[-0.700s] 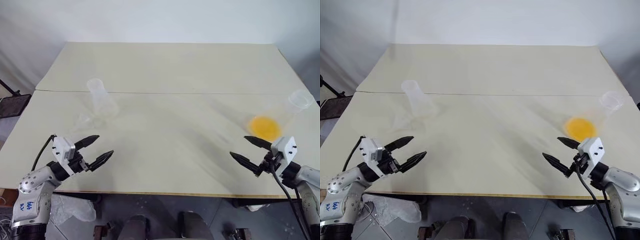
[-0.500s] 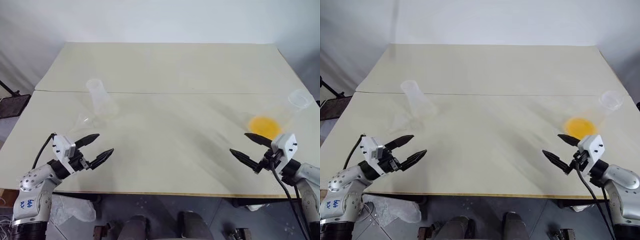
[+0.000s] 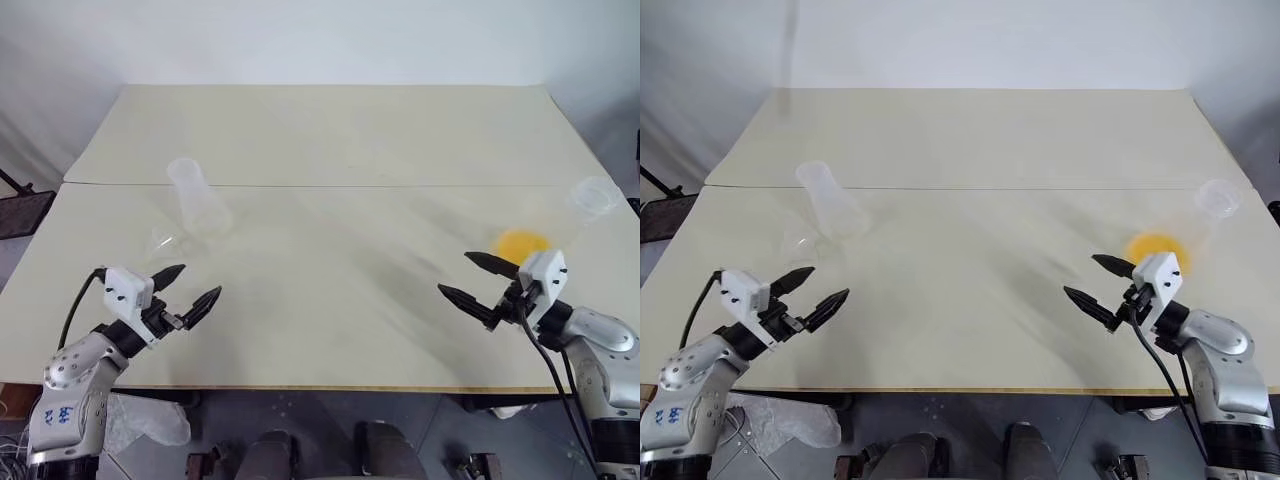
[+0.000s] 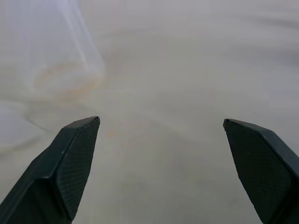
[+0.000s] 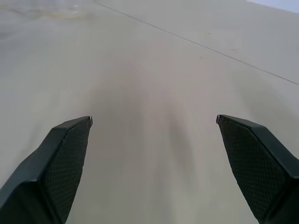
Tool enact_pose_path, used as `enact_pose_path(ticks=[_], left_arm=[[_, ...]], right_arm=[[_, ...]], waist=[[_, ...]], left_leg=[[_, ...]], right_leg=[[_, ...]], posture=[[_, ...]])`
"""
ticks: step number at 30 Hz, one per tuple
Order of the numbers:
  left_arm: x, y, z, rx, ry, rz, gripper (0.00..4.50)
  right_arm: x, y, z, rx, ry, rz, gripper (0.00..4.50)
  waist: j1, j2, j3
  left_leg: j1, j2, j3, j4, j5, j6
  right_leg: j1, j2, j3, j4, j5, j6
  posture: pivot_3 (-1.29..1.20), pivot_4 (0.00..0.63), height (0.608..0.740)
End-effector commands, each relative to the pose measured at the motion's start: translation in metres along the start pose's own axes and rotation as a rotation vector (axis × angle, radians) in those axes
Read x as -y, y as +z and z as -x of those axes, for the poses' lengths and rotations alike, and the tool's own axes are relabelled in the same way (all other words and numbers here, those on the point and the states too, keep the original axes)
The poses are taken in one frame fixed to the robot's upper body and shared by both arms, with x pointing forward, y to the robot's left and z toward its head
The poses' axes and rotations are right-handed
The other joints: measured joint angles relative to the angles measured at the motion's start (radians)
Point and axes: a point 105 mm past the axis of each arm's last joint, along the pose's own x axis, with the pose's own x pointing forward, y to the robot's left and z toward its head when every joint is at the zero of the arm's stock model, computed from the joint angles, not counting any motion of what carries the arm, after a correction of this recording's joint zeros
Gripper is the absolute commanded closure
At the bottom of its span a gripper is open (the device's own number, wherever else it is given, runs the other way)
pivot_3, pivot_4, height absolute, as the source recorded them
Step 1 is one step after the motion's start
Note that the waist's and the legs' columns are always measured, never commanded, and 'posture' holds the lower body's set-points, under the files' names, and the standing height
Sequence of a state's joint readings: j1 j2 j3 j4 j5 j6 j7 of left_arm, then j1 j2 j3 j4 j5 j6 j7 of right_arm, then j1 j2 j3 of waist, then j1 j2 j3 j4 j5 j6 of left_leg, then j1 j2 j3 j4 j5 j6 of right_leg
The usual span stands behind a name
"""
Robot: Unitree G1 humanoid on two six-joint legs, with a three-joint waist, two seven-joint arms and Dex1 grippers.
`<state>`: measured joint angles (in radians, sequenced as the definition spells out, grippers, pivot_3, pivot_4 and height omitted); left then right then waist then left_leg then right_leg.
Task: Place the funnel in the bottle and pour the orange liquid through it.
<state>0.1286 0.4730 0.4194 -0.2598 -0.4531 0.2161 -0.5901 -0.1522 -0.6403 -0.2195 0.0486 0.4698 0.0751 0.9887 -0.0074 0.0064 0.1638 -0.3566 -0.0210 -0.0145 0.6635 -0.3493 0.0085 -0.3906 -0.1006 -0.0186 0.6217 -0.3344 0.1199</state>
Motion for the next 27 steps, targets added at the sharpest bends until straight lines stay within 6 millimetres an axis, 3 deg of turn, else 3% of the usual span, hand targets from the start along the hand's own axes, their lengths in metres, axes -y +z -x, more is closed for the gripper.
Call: enact_pose_path(ticks=[1,6,10,18,20,24,27], left_arm=[[0.002,0.021,0.017,0.094,0.083,-0.009,0.0],[0.011,0.028,0.021,0.126,0.15,-0.01,0.0],[-0.008,0.037,0.005,0.134,0.202,-0.01,0.0],[-0.044,0.051,-0.055,0.131,0.195,-0.035,0.0],[-0.048,0.053,-0.064,0.14,0.185,-0.037,0.0],[-0.053,0.057,-0.104,0.132,0.109,-0.039,0.0],[-0.053,0.059,-0.115,0.143,0.087,-0.044,0.0]], right_arm=[[-0.002,0.008,-0.008,0.033,0.032,0.009,0.03],[0.0,0.013,-0.02,0.048,0.07,0.02,0.03],[0.0,0.015,-0.021,0.048,0.088,0.025,0.03],[-0.007,0.016,-0.017,0.049,0.091,0.024,0.03],[-0.008,0.015,-0.016,0.048,0.086,0.022,0.03],[-0.013,0.015,-0.015,0.05,0.066,0.016,0.03],[-0.017,0.015,-0.014,0.049,0.071,0.014,0.03]], waist=[[0.003,-0.001,0.0],[0.014,-0.002,0.001],[0.027,-0.003,0.002],[0.03,-0.003,0.002],[0.029,-0.003,0.002],[0.029,-0.006,0.004],[0.026,-0.006,0.004]], left_leg=[[0.0,0.0,0.0,0.0,0.0,0.0],[0.0,0.0,-0.001,0.003,0.0,0.0],[0.0,0.0,-0.002,0.003,0.0,0.0],[-0.002,-0.001,-0.002,0.004,0.0,0.0],[-0.003,-0.001,-0.002,0.004,0.0,0.0],[-0.004,-0.001,-0.001,0.006,0.001,-0.001],[-0.005,-0.001,-0.002,0.009,0.001,-0.001]], right_leg=[[0.0,0.0,0.0,0.0,0.0,0.0],[0.003,0.0,0.0,-0.001,0.0,0.0],[0.003,0.0,-0.001,-0.001,0.0,0.0],[0.0,0.001,-0.003,0.002,0.0,0.0],[-0.001,0.002,-0.004,0.005,0.0,0.001],[-0.001,0.003,-0.009,0.006,0.001,0.001],[-0.001,0.003,-0.014,0.006,0.001,0.001]], posture=[[0.0,0.15,0.74],[0.0,0.15,0.74],[0.0,0.15,0.74],[0.0,0.15,0.74],[0.0,0.15,0.74],[0.0,0.15,0.74],[0.0,0.15,0.74]])
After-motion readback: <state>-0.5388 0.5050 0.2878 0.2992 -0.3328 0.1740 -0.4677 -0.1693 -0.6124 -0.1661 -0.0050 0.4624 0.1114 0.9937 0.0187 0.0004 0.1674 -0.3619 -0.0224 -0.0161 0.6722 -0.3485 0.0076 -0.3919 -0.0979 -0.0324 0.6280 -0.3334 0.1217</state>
